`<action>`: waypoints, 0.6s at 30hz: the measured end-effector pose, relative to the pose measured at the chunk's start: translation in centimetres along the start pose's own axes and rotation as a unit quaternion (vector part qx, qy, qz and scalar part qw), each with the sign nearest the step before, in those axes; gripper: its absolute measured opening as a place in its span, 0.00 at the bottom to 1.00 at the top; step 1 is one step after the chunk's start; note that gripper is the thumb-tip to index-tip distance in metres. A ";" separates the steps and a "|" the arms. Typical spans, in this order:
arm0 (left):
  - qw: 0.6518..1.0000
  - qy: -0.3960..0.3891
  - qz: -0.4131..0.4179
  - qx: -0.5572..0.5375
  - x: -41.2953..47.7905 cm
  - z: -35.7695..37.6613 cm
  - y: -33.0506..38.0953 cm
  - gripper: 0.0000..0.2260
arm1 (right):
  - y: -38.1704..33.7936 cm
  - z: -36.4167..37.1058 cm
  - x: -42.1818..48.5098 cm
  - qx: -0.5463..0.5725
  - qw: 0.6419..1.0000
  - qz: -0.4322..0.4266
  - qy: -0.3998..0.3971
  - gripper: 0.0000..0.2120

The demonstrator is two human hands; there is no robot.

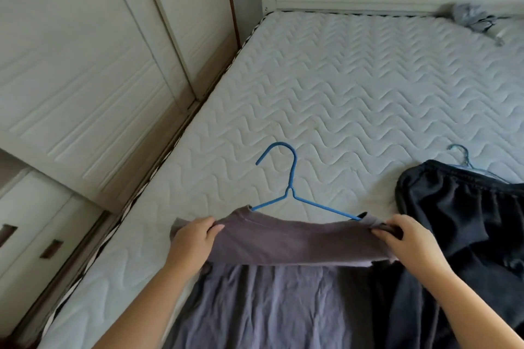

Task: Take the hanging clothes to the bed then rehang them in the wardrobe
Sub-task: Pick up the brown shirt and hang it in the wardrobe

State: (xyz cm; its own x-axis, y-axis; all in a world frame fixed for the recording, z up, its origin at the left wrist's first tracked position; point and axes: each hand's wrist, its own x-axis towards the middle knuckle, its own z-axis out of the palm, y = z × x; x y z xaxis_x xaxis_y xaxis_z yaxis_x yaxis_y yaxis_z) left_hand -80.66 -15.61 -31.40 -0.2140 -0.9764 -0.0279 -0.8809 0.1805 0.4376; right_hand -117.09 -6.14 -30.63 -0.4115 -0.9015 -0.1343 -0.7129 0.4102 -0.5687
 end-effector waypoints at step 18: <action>0.975 0.201 0.034 -0.084 -14.9 -25.7 8.8 0.07 | -14.7 -19.5 -15.4 0.091 0.987 -0.102 0.083 0.07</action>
State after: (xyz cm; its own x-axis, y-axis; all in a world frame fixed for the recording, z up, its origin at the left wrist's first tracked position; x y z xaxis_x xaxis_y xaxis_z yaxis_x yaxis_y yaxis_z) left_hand -74.32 -2.54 -4.04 -0.0570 -0.9363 0.3466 -0.7819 0.2578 0.5677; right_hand -111.32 4.38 -4.34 -0.3679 -0.9216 0.1234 -0.6824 0.1775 -0.7091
